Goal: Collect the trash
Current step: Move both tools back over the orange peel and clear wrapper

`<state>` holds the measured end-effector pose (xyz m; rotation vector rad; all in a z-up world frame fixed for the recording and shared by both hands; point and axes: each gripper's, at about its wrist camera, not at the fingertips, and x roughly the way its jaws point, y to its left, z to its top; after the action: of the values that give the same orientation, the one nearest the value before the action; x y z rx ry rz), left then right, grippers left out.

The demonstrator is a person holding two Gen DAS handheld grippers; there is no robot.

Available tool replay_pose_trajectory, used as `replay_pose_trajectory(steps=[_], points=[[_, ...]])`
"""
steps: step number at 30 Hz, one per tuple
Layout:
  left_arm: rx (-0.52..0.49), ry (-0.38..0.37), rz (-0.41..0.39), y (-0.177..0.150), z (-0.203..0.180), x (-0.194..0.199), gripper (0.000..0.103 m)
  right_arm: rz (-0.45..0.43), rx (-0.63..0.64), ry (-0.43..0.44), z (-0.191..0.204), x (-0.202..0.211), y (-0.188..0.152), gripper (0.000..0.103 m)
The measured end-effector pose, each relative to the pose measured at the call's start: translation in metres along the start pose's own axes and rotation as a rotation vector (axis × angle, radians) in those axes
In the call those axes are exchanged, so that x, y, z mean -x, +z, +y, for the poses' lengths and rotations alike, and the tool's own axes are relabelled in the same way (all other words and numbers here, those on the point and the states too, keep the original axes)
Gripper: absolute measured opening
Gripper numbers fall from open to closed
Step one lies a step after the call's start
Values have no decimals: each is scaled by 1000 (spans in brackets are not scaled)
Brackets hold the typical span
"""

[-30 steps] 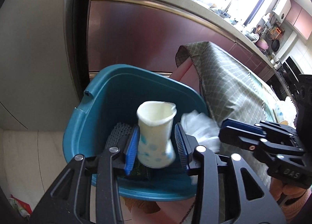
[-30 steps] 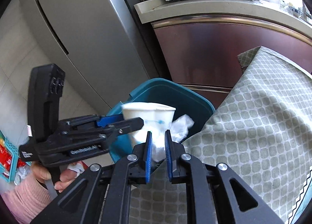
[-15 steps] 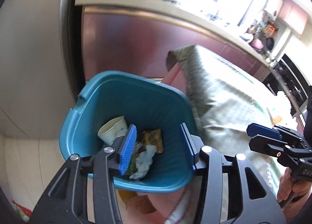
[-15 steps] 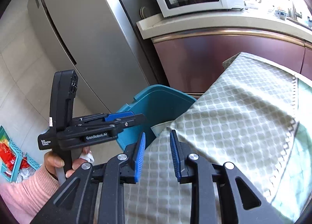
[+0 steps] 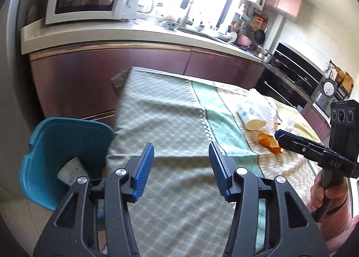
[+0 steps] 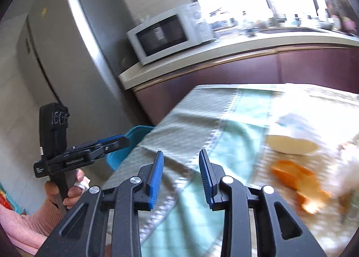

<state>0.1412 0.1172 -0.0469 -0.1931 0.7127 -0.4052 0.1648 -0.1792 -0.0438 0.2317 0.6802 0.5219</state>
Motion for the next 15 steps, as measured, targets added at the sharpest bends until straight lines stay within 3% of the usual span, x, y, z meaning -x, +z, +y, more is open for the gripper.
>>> replay_pose_trajectory(steps=[8,15], points=[[-64,-128,86,-12,-79,-42,50,-78,-123,-199,-78,63,-23,31],[-121,-168,167,-13,-126,-92,50,-114,-233,-315,-134,93,-39,36]])
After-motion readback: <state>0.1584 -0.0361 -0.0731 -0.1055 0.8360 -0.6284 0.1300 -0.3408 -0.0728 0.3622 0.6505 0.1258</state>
